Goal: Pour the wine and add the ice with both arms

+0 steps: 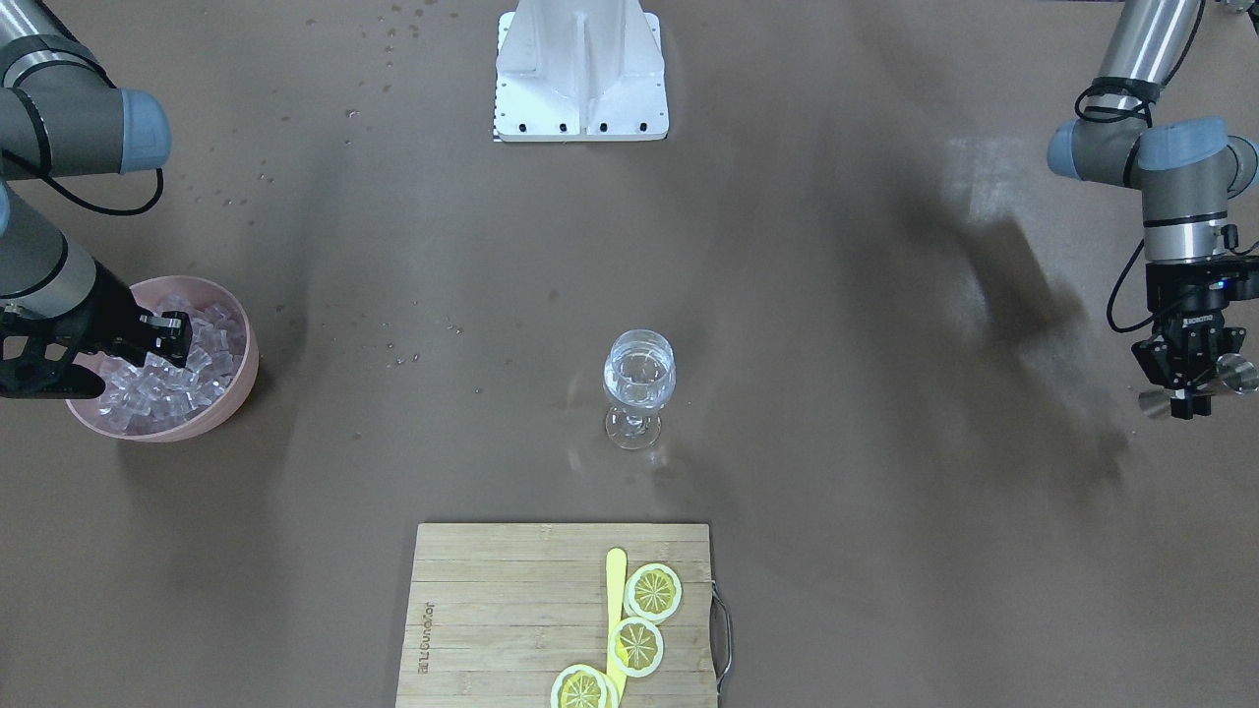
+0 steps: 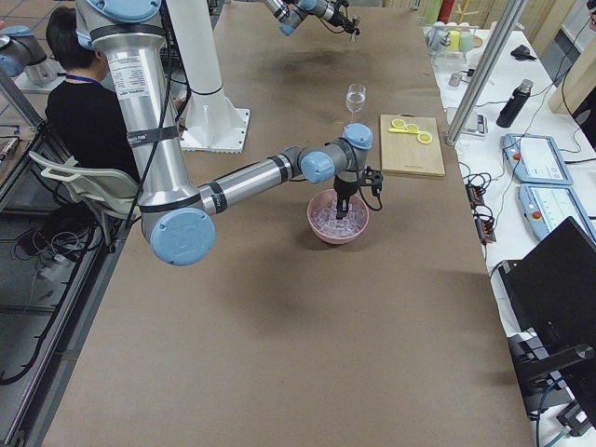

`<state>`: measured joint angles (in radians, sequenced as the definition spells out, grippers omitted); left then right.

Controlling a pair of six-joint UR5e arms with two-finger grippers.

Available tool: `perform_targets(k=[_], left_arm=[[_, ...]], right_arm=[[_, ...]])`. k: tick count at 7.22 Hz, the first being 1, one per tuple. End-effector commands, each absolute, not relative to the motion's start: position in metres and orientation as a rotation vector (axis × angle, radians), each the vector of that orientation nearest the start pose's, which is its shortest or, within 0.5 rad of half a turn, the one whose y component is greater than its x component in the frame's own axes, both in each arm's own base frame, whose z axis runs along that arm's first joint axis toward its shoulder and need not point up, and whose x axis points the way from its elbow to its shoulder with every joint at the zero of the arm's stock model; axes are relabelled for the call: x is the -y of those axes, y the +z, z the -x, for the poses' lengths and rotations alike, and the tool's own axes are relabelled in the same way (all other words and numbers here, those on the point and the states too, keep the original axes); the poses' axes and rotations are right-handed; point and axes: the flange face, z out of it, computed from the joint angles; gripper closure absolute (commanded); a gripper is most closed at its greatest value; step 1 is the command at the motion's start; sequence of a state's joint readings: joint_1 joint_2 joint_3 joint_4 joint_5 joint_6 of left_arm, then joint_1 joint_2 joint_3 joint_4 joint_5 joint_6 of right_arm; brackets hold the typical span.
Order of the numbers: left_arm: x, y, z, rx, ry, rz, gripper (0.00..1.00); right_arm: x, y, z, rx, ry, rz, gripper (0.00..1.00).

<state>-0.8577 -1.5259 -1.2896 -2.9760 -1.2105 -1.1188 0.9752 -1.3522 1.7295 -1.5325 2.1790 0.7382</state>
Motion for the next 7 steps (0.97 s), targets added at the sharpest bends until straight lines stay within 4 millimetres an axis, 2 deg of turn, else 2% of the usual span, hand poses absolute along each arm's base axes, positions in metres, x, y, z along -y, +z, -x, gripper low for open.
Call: perform_targets(k=[1,3,5,7], left_arm=[[0.480,0.636,-0.192,-0.653,-0.482,-0.981,0.74],[0.485,0.603,-0.194,-0.635,-0.478,-0.982,0.74],[0.482,0.591,-0.190,-0.635,-0.485,-0.993,0.74],[0.487,0.572,-0.192,-0.613,-0.497,-0.995,0.74]], right_arm=[[0.526,0.470,0.265,0.715,0.015,0.060,0.50],[0.528,0.474,0.268,0.709,0.015,0.068,0.50],[0.534,0.474,0.273,0.707,0.015,0.071,0.50],[0.540,0.473,0.277,0.706,0.017,0.072,0.50]])
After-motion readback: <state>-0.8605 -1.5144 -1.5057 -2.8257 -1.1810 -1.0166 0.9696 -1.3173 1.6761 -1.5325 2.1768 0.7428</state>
